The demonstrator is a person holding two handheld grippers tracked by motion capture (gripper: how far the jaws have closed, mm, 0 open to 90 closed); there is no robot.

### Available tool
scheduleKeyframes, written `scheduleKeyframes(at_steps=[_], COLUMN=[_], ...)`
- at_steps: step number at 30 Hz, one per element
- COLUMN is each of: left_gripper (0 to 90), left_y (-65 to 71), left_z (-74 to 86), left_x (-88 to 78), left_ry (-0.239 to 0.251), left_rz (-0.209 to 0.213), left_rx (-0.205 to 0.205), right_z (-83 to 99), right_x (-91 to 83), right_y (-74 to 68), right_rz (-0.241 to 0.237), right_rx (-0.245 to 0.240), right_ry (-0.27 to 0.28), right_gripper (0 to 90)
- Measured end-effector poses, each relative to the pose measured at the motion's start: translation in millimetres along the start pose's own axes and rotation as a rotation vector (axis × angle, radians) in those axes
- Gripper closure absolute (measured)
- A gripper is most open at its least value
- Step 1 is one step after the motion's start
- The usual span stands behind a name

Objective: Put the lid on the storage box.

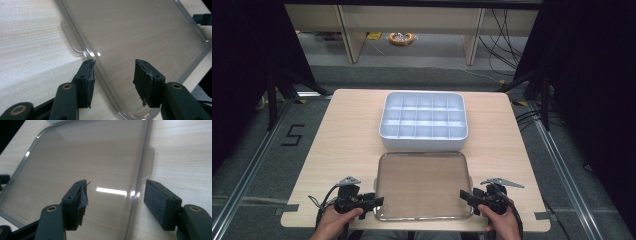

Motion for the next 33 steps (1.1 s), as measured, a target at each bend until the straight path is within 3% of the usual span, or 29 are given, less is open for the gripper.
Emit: scheduleKeyframes(at_steps=[3, 5, 6, 7, 8, 9, 10, 11, 12, 13, 14, 15, 17, 19, 20, 21, 23, 25, 27, 29, 30, 32, 33], left_gripper=[51.8, 51.7, 51.8, 51.8, 51.6, 51.5, 51.3, 51.4, 51.5, 51.7, 51.5, 51.5, 51.4, 50.1, 49.4, 48.0, 45.6, 42.5, 37.0, 33.7, 33.1, 30.5, 29.9], left_y=[-2.1, -2.8, -2.8, -2.6, -1.6, -1.6, -1.4, -1.7, 0.2, 0.4, 0.6, 0.2, 0.3, 0.0, -1.0, 0.1, 0.6, 1.4, 2.1, 1.5, 0.9, 0.1, -0.8], left_z=[-1.8, -1.6, -1.6, -1.4, -1.2, -1.2, -1.1, -0.8, -1.0, -0.9, -0.8, -0.6, -0.2, -0.2, -0.1, -0.3, 0.1, 0.0, -0.5, -1.2, -1.8, -2.7, -2.8], left_x=[0.7, 0.1, 0.1, -0.3, -0.2, -0.2, 0.5, -0.5, 0.8, 0.9, 1.0, 0.4, 0.4, 0.1, -0.5, 0.1, 0.0, 0.3, 1.0, 0.9, 1.2, 1.6, 1.1], left_ry=[-0.002, 0.0, 0.0, 0.001, 0.007, 0.007, 0.014, 0.006, 0.024, 0.023, 0.024, 0.019, 0.025, 0.024, 0.018, 0.019, 0.022, 0.024, 0.03, 0.028, 0.027, 0.039, 0.035], left_rz=[0.004, 0.004, 0.004, 0.001, -0.008, -0.008, -0.02, -0.013, -0.013, -0.011, -0.01, -0.011, -0.007, -0.003, 0.003, 0.01, 0.015, 0.019, 0.03, 0.025, 0.027, 0.016, 0.018], left_rx=[-0.012, -0.024, -0.024, -0.025, -0.02, -0.02, -0.023, -0.013, -0.031, -0.03, -0.025, -0.014, -0.014, -0.018, -0.013, -0.017, -0.024, -0.03, -0.058, -0.059, -0.058, -0.072, -0.07], right_z=[-0.5, -0.7, -1.2, -1.2, -0.1, 0.5, 1.3, 1.9, 3.3, 4.9, 6.9, 8.3, 7.6, 6.3, 4.4, 3.9, 3.1, 1.2, -0.9, -2.9, -3.3, -4.3, -4.4], right_x=[3.6, 2.8, 4.5, 4.5, 0.1, -1.2, -1.8, -3.7, -3.8, -5.8, -3.1, -3.7, -4.0, -6.8, -12.2, -12.8, -19.8, -22.6, -26.9, -29.3, -31.2, -32.4, -35.2], right_y=[-1.1, -4.8, 1.8, 1.8, -3.0, 0.6, 1.2, -2.0, 2.7, -2.1, 0.6, -2.4, -2.3, -5.7, -8.9, -5.7, -10.9, -13.5, -17.3, -20.2, -23.6, -25.3, -30.5], right_rz=[-0.001, -0.004, -0.014, -0.014, -0.014, -0.027, -0.024, -0.036, -0.06, -0.091, -0.107, -0.103, -0.088, -0.093, -0.12, -0.136, -0.151, -0.165, -0.19, -0.21, -0.218, -0.232, -0.248], right_rx=[0.006, 0.113, 0.073, 0.073, 0.204, 0.195, 0.224, 0.301, 0.27, 0.367, 0.334, 0.326, 0.183, 0.198, 0.186, 0.117, 0.104, 0.051, 0.035, 0.01, 0.02, -0.028, -0.004], right_ry=[0.006, 0.008, 0.039, 0.039, 0.017, 0.022, 0.023, 0.016, 0.022, -0.015, 0.013, 0.001, 0.026, 0.032, 0.039, 0.065, 0.06, 0.089, 0.1, 0.119, 0.118, 0.133, 0.124], right_gripper=[35.1, 33.7, 34.9, 34.9, 36.4, 37.9, 39.6, 41.6, 44.6, 49.1, 52.0, 53.8, 56.9, 57.5, 58.7, 58.7, 58.7, 58.9, 59.3, 59.6, 60.0, 60.3, 60.5])
Point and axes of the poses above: each handheld gripper's, and its own axes: x roughly forward along the jaws, z roughly out of its underside, y roughly to its right, the point moved 4 cm from there along x, roughly forward along the jaws, and after that the axes turned 12 degrees about y, right-handed, at the moved point
